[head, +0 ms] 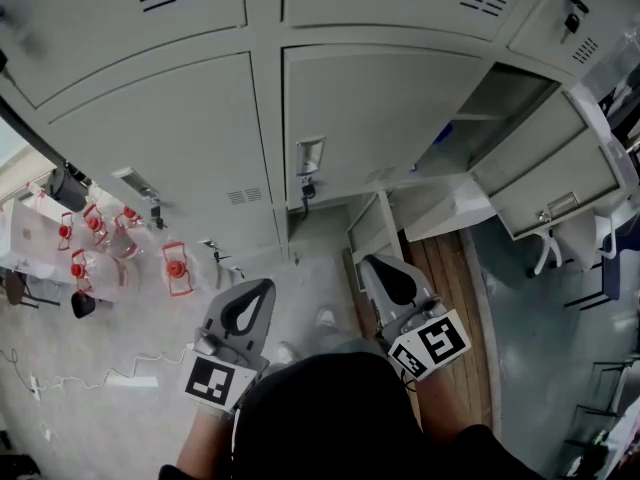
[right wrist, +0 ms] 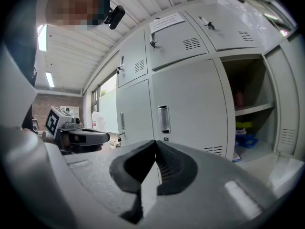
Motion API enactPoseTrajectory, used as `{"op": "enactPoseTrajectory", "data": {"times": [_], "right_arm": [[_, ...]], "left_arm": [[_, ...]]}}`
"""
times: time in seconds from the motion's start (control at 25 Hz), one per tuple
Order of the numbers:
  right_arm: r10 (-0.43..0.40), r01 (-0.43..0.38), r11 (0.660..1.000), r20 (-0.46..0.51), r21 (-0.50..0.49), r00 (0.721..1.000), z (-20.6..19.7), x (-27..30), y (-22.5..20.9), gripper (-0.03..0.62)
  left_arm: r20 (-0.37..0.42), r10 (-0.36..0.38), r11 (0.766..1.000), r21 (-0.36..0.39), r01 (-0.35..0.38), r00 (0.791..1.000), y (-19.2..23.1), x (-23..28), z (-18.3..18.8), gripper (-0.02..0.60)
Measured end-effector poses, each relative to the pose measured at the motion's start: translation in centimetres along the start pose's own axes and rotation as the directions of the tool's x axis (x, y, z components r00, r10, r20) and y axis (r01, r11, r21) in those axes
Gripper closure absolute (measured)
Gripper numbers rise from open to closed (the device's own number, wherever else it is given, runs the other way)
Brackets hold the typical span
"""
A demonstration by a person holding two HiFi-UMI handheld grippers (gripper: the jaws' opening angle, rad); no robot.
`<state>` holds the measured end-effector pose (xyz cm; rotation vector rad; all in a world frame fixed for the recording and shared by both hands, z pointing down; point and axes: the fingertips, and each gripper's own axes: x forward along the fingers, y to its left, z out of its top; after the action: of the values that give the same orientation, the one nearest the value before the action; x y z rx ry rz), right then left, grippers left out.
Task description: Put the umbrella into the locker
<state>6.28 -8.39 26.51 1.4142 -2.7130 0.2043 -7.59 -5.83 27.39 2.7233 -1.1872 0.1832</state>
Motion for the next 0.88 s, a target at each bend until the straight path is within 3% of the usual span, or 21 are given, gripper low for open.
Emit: {"op": "enactPoseTrajectory", "data": {"times": [0.88], "right_arm": [[-0.011, 0.011, 1.000, -0.046, 0.007, 0.999, -2.0, 0.0, -2.3, 0.599]], "left_arm": [[-0.006, -0.006, 1.000, 0.003, 0.006, 1.000, -0.3, 2.5, 0.3, 0.571]]}}
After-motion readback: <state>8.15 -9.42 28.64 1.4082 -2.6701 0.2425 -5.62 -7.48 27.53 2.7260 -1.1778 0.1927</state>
